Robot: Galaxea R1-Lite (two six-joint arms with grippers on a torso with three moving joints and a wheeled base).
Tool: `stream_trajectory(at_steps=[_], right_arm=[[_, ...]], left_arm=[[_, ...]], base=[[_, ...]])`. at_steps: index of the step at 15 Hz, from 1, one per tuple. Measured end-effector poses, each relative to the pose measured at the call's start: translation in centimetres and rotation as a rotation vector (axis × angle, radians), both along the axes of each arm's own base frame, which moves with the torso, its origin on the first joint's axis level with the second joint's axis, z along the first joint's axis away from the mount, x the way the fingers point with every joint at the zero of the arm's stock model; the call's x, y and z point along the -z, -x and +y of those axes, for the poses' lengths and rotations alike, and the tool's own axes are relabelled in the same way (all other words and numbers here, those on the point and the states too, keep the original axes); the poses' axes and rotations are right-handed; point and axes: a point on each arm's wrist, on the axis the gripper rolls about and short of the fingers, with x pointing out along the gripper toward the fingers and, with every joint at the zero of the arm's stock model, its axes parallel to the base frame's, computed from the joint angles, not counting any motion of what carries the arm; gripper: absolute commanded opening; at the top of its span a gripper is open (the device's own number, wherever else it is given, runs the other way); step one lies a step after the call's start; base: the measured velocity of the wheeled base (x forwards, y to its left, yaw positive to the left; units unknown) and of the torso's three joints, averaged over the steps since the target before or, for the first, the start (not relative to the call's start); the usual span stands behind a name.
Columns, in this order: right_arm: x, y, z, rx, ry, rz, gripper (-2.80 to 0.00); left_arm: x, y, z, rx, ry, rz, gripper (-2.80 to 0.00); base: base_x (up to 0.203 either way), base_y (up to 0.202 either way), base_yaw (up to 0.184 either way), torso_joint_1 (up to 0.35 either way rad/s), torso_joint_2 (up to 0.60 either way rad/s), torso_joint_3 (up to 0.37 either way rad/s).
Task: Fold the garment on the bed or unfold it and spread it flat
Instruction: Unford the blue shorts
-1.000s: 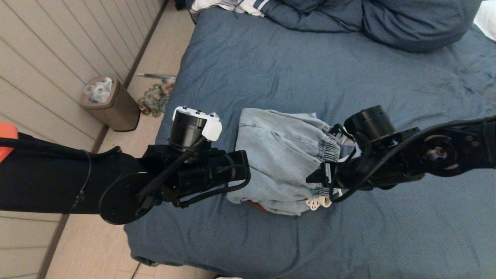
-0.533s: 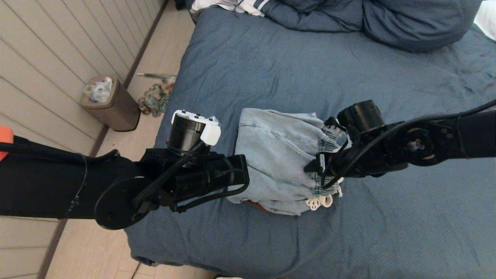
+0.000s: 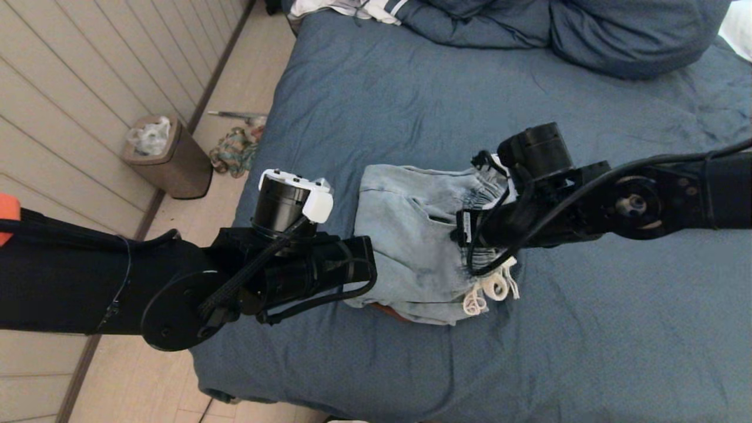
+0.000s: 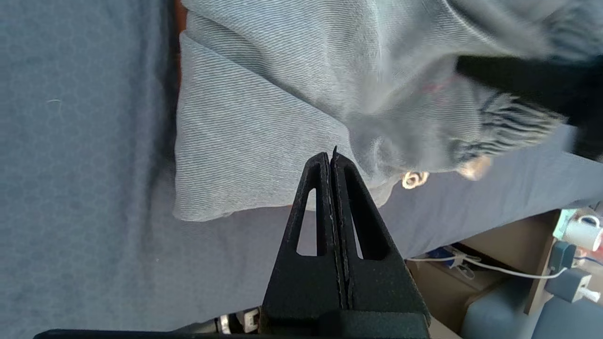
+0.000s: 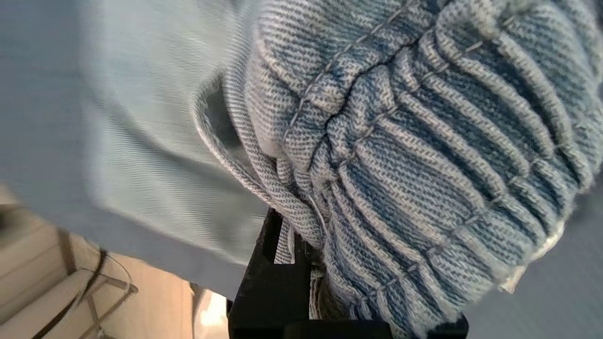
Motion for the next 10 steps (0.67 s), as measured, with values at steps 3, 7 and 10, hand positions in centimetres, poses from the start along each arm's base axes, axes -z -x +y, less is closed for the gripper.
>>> stream_trajectory(at_steps=[3, 7, 10], right_arm=[[-2.2, 1.6, 0.9, -0.048, -0.026, -0.057, -2.80], [-5.3, 3.2, 2.9, -0.121, -0.069, -0.128, -2.80], [-6.9, 3.5, 5.1, -0.178, -0.079, -0.128, -2.80]], left_arm=[[0.2, 0.0, -0.1, 0.002, -0.004, 0.005, -2.80], [0.3, 0.1, -0.2, 0.007, -0.006, 0.008, -2.80], [0.1, 1.3, -0.9, 0.044, 0.013, -0.014, -2.80]], base=[[0.000, 0.000, 0.000, 0.000, 0.00, 0.000], [0.000, 0.000, 0.000, 0.000, 0.00, 0.000], [0.000, 0.000, 0.000, 0.000, 0.00, 0.000]])
